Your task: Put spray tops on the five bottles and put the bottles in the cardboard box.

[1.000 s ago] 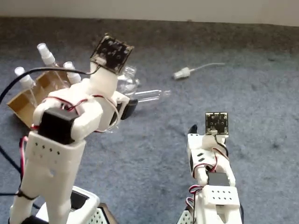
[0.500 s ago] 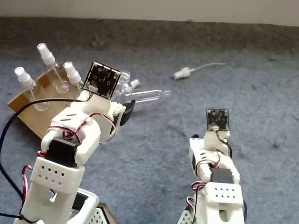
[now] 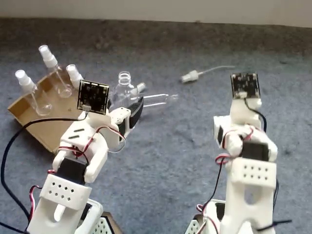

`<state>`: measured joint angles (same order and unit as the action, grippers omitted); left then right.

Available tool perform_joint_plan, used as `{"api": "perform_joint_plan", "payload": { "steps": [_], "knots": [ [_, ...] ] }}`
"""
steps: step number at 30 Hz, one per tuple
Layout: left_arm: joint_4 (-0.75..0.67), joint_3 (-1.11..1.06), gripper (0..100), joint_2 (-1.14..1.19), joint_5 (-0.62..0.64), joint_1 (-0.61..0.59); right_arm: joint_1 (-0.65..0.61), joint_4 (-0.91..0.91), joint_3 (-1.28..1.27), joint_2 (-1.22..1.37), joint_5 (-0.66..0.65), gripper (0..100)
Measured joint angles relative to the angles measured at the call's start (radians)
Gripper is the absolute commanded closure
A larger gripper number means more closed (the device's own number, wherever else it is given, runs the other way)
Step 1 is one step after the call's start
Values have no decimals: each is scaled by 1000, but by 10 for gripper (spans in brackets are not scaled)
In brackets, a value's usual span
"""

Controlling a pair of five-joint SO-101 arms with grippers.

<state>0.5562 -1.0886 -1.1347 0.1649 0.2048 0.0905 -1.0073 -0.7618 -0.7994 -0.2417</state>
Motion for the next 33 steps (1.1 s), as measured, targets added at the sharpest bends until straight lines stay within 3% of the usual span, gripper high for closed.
{"api": "perform_joint_plan", "payload": {
  "steps": [11, 15, 19, 24, 33],
  "knots": [
    [-5, -69, 884, -8, 15, 0, 0, 0, 419, 540, 0, 745],
    [-110, -144, 884, -8, 15, 0, 0, 0, 600, 721, -2, 745],
    [-270, -233, 884, -8, 15, 0, 0, -3, 775, 891, -98, 742],
    [-310, -241, 886, -8, 15, 0, -17, -3, 956, 1073, -178, 742],
    [-310, -261, 887, -8, 15, 0, -103, 60, 1247, 1384, -34, 745]
  ]
}}
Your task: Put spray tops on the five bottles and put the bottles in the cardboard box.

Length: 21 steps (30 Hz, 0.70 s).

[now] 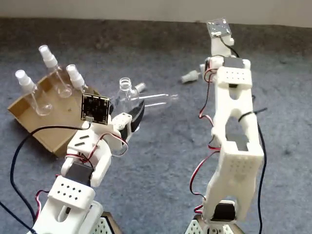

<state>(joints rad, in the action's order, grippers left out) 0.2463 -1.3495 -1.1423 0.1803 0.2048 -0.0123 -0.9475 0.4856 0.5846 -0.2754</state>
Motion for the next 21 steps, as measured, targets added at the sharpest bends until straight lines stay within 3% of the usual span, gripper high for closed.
{"api": "perform_joint_plan", "payload": {
  "steps": [8, 17, 21],
  "knots": [
    [0, -35, 887, 0, 0, 0, -44, 129, 259, 270, 17, 745],
    [0, -35, 887, 0, 0, 0, -81, 143, 588, 548, 17, 747],
    [0, -35, 887, 0, 0, 0, -98, 140, 697, 661, 17, 834]
  ]
}}
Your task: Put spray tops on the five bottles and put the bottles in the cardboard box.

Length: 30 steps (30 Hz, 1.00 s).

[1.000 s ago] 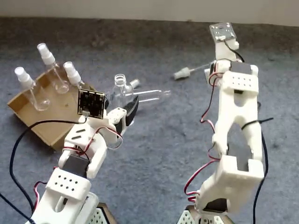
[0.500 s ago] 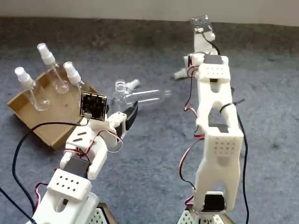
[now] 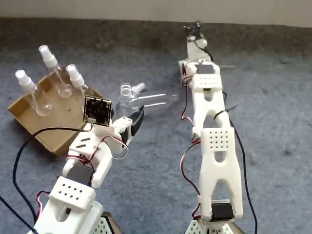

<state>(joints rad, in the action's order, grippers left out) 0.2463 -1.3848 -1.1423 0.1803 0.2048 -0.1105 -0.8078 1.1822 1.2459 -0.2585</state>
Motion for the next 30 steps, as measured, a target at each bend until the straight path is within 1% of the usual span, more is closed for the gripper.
{"api": "perform_joint_plan", "payload": {
  "steps": [2, 4, 9, 12, 14, 17, 22, 24, 30],
  "knots": [
    [0, 0, 887, 0, 0, 0, 0, -28, 60, 34, 0, 901],
    [0, 0, 887, 0, 0, 0, 3, -78, 124, 52, 0, 944],
    [0, 0, 887, 0, 0, 0, 18, -261, 281, 68, 0, 951],
    [0, 0, 887, 0, 0, 0, 25, -379, 338, 68, 0, 950],
    [0, 0, 887, 0, 0, 0, 23, -420, 351, 68, 0, 950],
    [0, -14, 887, 0, 0, 0, 25, -396, 362, 68, 0, 950],
    [0, -18, 888, -2, 0, 0, 37, -216, 364, 68, 0, 950],
    [0, -18, 888, -3, 0, 0, 37, -170, 364, 68, 0, 950],
    [0, -18, 888, -3, 0, 0, 37, -143, 342, 186, 0, 950]
  ]
}}
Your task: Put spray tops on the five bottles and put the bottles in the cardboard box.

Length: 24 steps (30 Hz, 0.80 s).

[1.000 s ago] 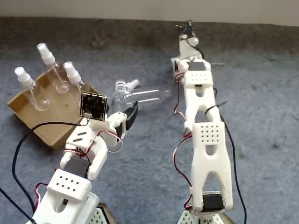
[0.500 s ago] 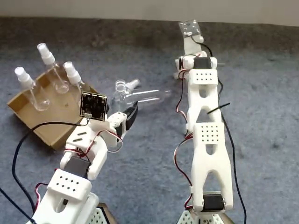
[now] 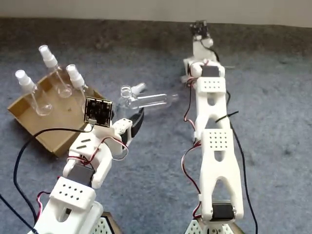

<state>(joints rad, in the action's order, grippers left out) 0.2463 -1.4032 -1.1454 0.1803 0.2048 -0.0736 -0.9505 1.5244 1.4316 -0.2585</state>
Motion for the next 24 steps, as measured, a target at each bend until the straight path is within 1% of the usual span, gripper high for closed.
{"api": "perform_joint_plan", "payload": {
  "steps": [5, 14, 24],
  "knots": [
    [0, 0, 888, 0, 0, 0, 3, -9, 9, 41, 3, 950],
    [0, 0, 888, 0, 0, 0, 11, -373, 141, 40, 5, 950],
    [0, 0, 888, 0, 0, 0, 52, -621, 146, -31, 2, 950]
  ]
}}
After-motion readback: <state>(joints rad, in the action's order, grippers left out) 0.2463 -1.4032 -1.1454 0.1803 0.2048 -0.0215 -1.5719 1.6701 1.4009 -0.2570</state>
